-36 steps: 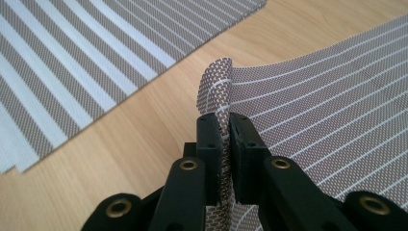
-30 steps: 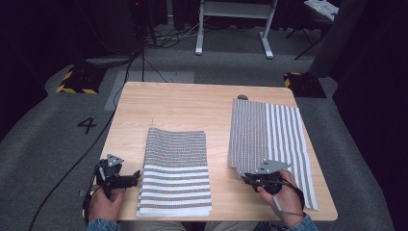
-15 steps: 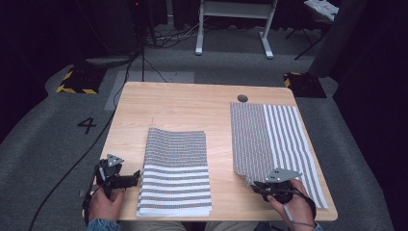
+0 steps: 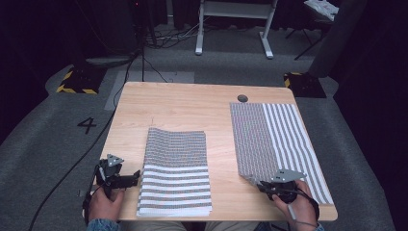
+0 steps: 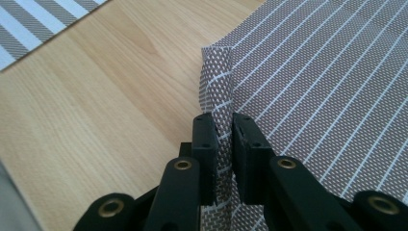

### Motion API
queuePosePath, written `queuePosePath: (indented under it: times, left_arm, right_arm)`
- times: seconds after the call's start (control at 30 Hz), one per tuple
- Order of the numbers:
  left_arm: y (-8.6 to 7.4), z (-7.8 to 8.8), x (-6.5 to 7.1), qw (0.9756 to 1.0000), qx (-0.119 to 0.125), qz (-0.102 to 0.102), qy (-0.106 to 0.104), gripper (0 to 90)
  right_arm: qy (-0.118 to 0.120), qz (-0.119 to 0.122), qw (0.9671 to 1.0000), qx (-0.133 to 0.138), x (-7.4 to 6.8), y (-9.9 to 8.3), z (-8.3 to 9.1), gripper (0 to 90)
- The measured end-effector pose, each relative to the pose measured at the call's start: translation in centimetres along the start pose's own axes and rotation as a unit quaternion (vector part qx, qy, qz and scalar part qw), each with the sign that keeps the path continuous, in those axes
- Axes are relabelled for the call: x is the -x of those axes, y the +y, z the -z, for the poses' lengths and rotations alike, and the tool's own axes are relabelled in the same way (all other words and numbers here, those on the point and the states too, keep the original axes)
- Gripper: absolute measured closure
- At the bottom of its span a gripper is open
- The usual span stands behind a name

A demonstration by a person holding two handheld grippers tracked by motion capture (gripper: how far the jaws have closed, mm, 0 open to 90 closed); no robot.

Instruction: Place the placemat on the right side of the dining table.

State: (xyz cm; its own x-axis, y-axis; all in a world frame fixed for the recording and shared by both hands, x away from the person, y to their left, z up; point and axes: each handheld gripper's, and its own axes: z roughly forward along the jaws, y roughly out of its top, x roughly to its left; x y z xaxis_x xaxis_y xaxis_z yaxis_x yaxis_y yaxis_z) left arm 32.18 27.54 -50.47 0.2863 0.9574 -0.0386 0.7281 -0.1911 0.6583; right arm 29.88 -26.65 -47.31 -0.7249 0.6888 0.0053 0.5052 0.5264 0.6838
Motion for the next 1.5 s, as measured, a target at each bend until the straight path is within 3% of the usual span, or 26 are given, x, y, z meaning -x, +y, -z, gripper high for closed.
queuePosePath:
  times: [0.2, 0.5, 0.67, 0.9, 1.03, 1.37, 1.5]
  left_arm:
    - [0.0, 0.0, 0.0, 1.0000, 0.000, 0.001, 0.001, 0.3]
    - [0.0, 0.0, 0.0, 1.0000, 0.000, 0.002, 0.001, 0.3]
    - [0.0, 0.0, 0.0, 1.0000, 0.000, 0.002, 0.001, 0.2]
    - [0.0, 0.0, 0.0, 1.0000, 0.000, 0.002, 0.001, 0.2]
    - [0.0, 0.0, 0.0, 1.0000, 0.000, 0.002, 0.001, 0.3]
    - [0.0, 0.0, 0.0, 1.0000, 0.000, 0.002, 0.001, 0.3]
    - [0.0, 0.0, 0.0, 1.0000, 0.000, 0.001, 0.000, 0.3]
  right_arm:
    - [-0.006, -0.001, 1.0000, 0.005, 0.4, 0.1, -0.2, 81.8]
    - [-0.001, 0.015, 0.9999, 0.005, -0.5, 0.8, -1.3, 81.4]
    - [-0.001, 0.008, 1.0000, 0.004, -0.6, 0.8, -1.0, 81.3]
    - [-0.003, 0.017, 0.9998, -0.004, -0.7, 0.5, -0.8, 81.5]
    - [-0.003, 0.007, 1.0000, -0.001, -0.5, 0.3, -0.5, 81.3]
    - [-0.004, 0.013, 0.9999, -0.001, -0.6, 0.6, -0.9, 80.7]
    - [0.006, 0.006, 1.0000, -0.002, -0.8, 0.6, -0.9, 73.8]
